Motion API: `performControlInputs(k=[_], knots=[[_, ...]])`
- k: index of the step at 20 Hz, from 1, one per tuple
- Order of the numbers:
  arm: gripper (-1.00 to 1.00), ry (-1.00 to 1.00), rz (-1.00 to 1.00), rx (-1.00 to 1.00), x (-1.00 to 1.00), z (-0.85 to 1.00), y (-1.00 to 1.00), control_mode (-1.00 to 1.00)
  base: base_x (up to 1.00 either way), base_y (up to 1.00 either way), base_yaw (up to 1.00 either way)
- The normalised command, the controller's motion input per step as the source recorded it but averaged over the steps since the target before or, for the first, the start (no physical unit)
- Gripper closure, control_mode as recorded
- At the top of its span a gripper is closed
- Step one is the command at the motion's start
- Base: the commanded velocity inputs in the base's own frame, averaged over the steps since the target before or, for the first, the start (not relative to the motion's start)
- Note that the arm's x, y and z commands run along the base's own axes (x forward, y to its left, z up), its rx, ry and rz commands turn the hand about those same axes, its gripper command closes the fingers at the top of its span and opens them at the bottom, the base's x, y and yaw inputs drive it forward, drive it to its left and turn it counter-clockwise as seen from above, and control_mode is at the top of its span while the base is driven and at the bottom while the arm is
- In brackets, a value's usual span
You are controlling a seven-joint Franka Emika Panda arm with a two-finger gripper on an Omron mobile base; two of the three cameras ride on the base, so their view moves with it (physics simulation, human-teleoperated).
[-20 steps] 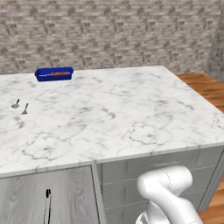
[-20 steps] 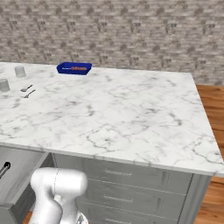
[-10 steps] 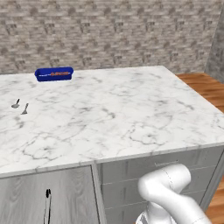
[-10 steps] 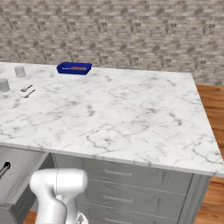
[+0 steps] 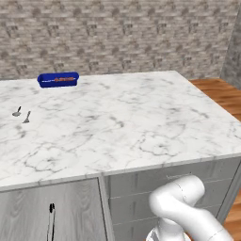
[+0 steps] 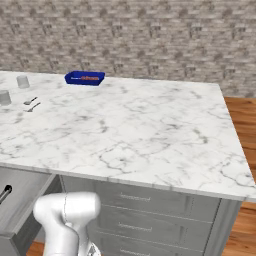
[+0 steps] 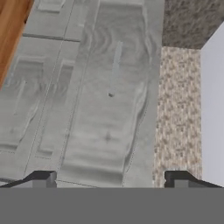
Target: Take the tongs from the drawer on the left and place them on the dining counter next to the tray containing the kebab skewer.
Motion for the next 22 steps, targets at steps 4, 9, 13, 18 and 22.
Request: performControlInputs(k=[4, 9, 13, 18, 22], knots=[[-1.00, 0.00, -0.02, 0.01, -0.02, 0.08, -0.08, -1.00, 0.00, 0.00, 0.00], [-1.00, 0.04, -0.09, 0.11, -0.04, 0.57, -0.40, -1.00, 0.00, 0.00, 0.00], [-1.00, 0.17, -0.15, 0.14, 0.11, 0.86, -0.13, -1.00, 0.00, 0.00, 0.00], [-1.00, 0.19, -0.19, 0.12, 0.48, 0.95, 0.00, -1.00, 0.00, 0.00, 0.00], [-1.00, 0.21, -0.13, 0.12, 0.54, 1.00, 0.00, -1.00, 0.00, 0.00, 0.00]])
